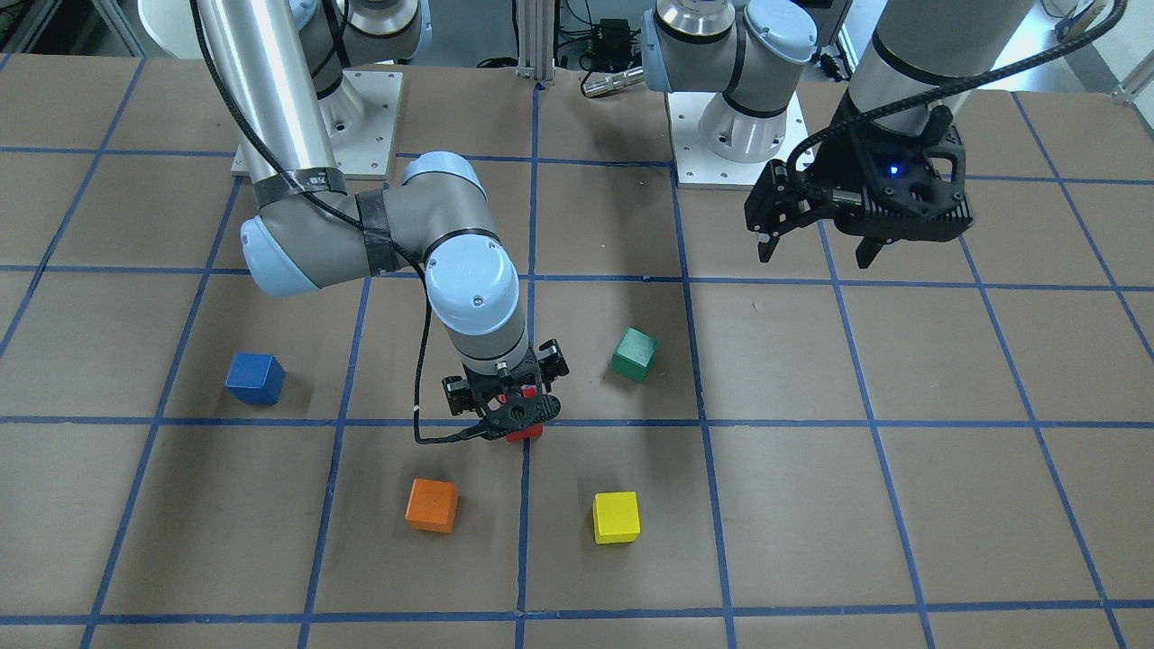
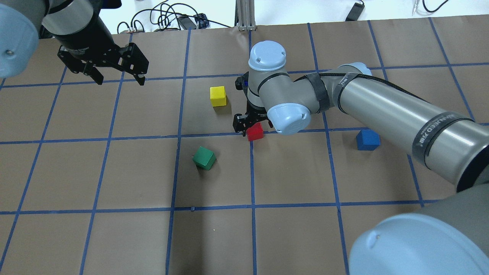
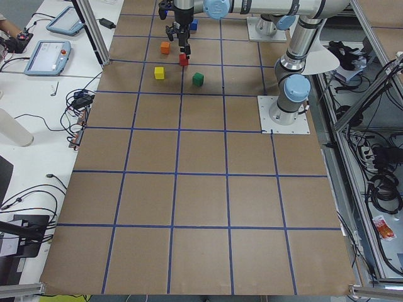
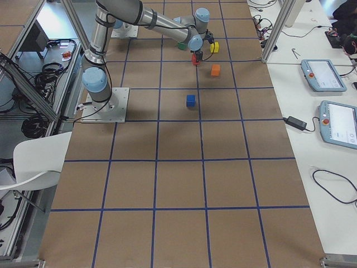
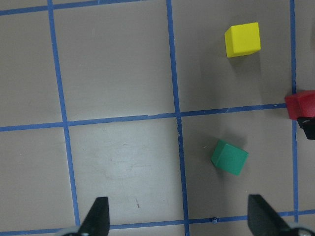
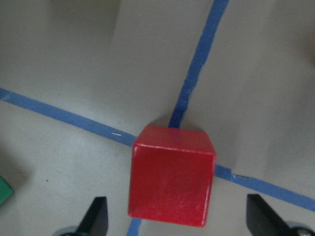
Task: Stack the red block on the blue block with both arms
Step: 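Lower the right gripper onto the red cube and close it, then lift the red cube with the right gripper and carry it over the blue cube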
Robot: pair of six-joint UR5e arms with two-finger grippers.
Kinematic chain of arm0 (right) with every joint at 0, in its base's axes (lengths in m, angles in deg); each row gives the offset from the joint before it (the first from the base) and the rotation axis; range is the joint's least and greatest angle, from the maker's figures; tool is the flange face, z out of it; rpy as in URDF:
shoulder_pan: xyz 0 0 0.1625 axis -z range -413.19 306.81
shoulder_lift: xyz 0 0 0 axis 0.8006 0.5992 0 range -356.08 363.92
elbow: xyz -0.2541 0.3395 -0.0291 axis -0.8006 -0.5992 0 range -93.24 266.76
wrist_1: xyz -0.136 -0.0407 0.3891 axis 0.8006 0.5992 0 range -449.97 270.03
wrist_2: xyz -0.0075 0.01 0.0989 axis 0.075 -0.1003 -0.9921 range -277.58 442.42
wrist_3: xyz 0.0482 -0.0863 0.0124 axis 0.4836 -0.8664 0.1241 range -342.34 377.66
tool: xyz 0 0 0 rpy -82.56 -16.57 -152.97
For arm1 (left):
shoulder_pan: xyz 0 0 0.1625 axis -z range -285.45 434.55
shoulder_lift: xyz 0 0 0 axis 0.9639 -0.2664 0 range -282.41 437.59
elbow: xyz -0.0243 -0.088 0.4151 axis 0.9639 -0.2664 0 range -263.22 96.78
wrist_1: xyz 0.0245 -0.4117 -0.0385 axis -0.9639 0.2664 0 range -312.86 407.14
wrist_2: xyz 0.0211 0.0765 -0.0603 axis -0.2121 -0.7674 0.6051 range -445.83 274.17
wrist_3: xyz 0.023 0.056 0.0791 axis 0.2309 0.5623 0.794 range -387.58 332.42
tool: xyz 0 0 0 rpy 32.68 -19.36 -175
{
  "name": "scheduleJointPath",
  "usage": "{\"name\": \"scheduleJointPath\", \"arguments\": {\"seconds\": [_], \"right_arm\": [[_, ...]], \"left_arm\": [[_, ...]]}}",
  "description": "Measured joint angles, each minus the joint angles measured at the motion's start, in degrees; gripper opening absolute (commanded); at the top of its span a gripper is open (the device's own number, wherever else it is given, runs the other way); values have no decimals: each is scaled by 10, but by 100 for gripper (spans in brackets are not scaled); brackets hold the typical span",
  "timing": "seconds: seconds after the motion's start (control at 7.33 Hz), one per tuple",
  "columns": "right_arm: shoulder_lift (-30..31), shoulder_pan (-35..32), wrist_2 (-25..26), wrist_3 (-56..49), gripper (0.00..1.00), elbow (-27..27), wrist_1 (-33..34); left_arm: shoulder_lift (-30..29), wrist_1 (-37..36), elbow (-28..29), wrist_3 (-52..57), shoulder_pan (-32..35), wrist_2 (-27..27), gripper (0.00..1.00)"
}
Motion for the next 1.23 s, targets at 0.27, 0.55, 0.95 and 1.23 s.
{"name": "scheduleJointPath", "arguments": {"seconds": [0.27,0.55,0.95,1.23], "right_arm": [[-3,0,-20,1,88,0,3],[-6,-1,-25,0,37,0,4],[-7,0,-24,-7,0,-2,4],[-3,1,-23,-8,0,-8,-1]], "left_arm": [[0,0,0,1,0,-2,100],[-1,0,-1,1,0,1,100],[-1,0,-2,-1,0,2,100],[-1,0,-2,-1,0,2,100]]}}
